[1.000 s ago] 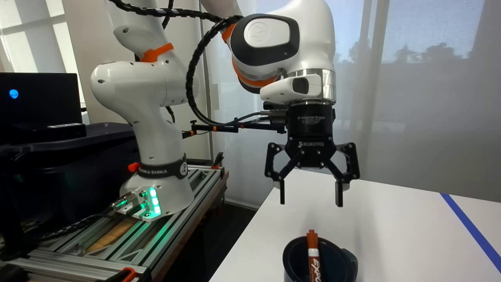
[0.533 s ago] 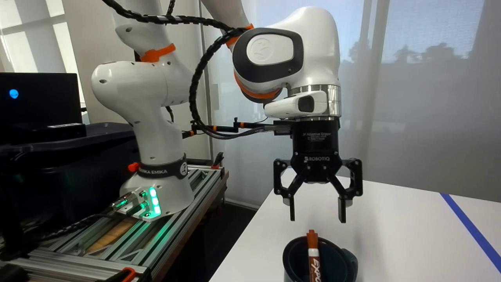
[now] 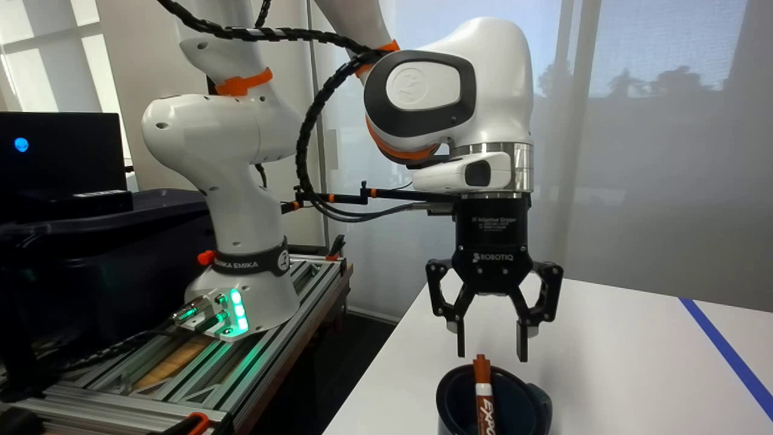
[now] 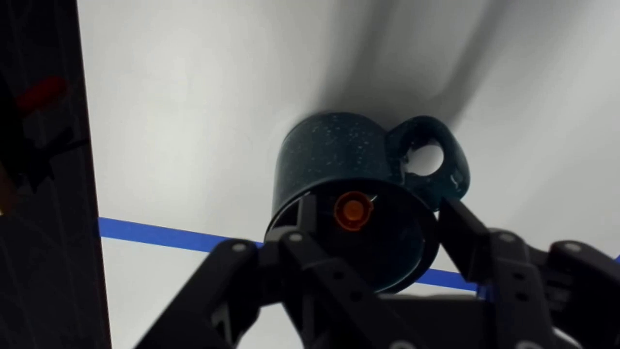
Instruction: Remove the marker from the mug and put it on the table inside the border
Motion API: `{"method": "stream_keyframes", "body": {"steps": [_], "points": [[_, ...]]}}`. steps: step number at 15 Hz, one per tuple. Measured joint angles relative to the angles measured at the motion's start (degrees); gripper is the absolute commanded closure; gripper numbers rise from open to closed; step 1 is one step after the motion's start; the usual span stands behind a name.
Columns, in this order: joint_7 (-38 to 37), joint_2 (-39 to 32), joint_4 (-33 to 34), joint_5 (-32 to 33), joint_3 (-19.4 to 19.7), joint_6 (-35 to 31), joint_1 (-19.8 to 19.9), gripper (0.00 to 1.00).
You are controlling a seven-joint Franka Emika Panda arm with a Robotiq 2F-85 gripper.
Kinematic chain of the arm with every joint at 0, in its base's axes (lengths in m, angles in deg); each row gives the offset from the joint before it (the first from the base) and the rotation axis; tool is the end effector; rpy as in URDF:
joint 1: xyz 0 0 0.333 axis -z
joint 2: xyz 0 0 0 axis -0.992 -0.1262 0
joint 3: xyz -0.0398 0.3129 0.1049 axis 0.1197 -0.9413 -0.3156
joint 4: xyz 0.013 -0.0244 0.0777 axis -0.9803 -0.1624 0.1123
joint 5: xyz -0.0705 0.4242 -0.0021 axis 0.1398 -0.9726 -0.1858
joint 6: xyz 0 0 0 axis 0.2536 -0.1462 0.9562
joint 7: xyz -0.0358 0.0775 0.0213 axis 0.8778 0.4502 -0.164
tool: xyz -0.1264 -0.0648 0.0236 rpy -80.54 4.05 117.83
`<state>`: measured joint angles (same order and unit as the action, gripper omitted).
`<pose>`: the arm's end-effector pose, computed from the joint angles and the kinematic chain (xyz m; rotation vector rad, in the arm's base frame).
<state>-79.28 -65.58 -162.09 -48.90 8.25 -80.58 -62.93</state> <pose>0.4120 -0.1503 0.2204 2.1162 -2.0633 0.3732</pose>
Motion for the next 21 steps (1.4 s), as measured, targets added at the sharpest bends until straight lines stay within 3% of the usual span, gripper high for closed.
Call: {"method": "stream_keyframes", "body": {"steps": [1, 6, 10, 12, 21], "points": [[-0.1, -0.2, 0.0, 0.0, 0.3, 0.0, -0.3, 0.42], [-0.4, -1.0, 0.0, 0.0, 1.4, 0.0, -1.5, 0.70], [-1.2, -1.4, 0.0, 0.0, 2.1, 0.0, -2.2, 0.80], [-1.5, -1.5, 0.1, 0.2, 2.4, 0.0, -2.4, 0.97], [-2.4, 0.8, 0.3, 1.6, 2.7, 1.7, -3.0, 0.95]]}}
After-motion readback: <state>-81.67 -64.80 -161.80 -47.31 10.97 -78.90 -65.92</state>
